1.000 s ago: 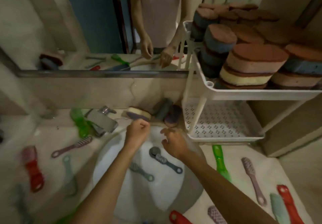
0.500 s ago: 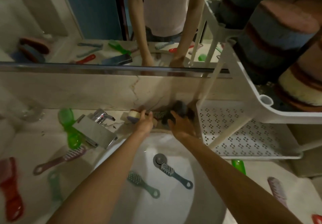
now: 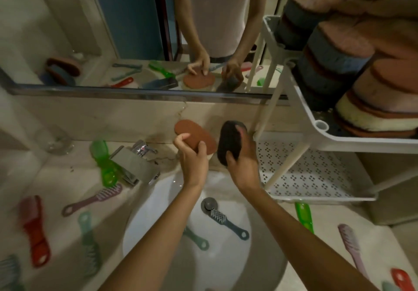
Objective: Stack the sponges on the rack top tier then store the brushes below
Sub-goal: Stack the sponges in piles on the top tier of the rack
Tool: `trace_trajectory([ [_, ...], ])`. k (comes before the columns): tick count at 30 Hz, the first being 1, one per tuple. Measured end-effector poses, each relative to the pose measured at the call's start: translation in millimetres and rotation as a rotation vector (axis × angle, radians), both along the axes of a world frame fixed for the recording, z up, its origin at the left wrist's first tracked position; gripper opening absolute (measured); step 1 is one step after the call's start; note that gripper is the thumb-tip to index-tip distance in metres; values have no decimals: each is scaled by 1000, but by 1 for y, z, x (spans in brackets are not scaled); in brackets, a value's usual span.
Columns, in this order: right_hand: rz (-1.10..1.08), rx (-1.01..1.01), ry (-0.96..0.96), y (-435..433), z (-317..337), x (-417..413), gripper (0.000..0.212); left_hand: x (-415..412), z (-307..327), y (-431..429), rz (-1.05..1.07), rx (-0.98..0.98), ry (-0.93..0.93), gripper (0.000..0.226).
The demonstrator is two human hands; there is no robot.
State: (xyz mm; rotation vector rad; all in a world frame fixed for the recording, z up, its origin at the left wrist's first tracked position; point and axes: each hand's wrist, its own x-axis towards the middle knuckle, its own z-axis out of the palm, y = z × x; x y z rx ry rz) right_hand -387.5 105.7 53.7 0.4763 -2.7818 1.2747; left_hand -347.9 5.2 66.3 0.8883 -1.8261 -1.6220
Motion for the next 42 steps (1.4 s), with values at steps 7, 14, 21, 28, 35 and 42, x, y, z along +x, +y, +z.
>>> trace_trajectory([
  [7,180,-621,-182,11,81,28,38,16,92,15,111,758,447,30],
  [14,474,-783,-77,36,174,48,38,30,175,31,-109,965,657,43],
  [21,402,-807,0,72,237,30,39,14,235,58,-228,920,688,28],
  [28,75,-660,70,139,269,-24,38,-29,269,68,-343,699,460,11],
  [35,-275,-157,113,184,277,-87,47,-88,287,89,-551,217,55,40],
  [42,-263,-81,120,187,264,-106,43,-118,271,94,-643,135,-87,21],
])
